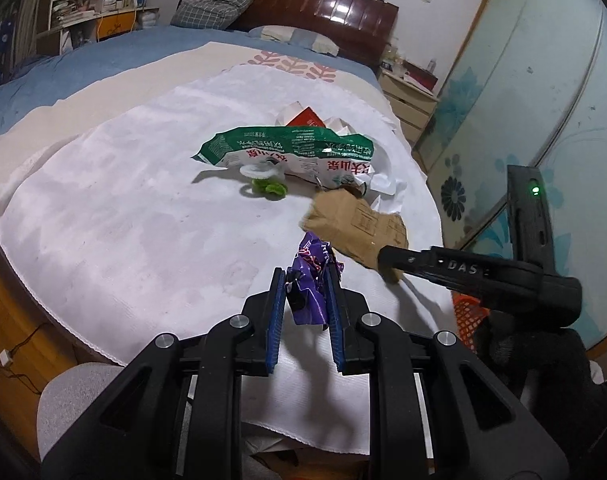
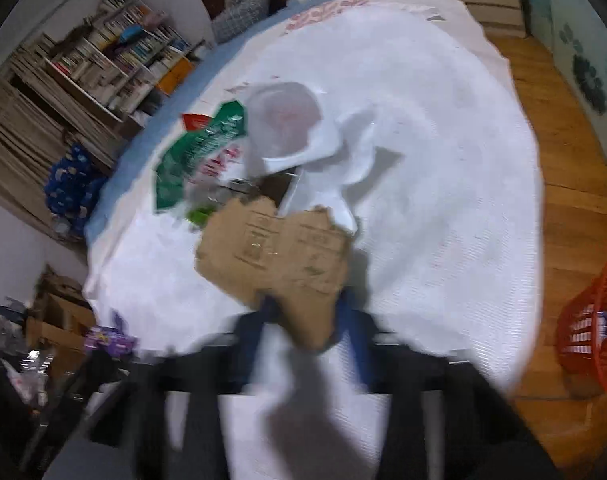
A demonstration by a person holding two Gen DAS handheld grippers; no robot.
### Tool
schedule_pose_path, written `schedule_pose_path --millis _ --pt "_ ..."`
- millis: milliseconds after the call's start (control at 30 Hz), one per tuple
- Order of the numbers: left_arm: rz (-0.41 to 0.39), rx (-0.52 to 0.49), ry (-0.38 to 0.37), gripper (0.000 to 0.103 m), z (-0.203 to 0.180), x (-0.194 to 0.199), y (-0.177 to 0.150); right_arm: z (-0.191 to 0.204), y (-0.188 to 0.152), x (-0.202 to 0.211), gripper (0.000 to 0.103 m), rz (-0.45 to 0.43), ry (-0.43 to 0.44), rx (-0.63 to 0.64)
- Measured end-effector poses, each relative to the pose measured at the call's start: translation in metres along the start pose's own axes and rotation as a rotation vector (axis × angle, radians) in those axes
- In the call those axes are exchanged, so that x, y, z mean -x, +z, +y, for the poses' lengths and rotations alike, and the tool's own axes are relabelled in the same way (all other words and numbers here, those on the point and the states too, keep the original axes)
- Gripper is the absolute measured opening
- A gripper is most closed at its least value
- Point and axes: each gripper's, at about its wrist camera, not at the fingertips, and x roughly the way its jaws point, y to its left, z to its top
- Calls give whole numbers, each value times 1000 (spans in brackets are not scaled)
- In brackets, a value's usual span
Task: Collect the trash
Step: 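Grasp the cardboard piece with the right tool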
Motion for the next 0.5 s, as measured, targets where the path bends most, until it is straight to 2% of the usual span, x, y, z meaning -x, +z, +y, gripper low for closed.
schedule_pose_path --millis 267,500 --pt "-7 -3 -3 20 0 4 -3 10 -7 20 10 -32 49 55" --pt "-17 -6 17 20 -2 12 -1 33 5 91 6 -141 59 174"
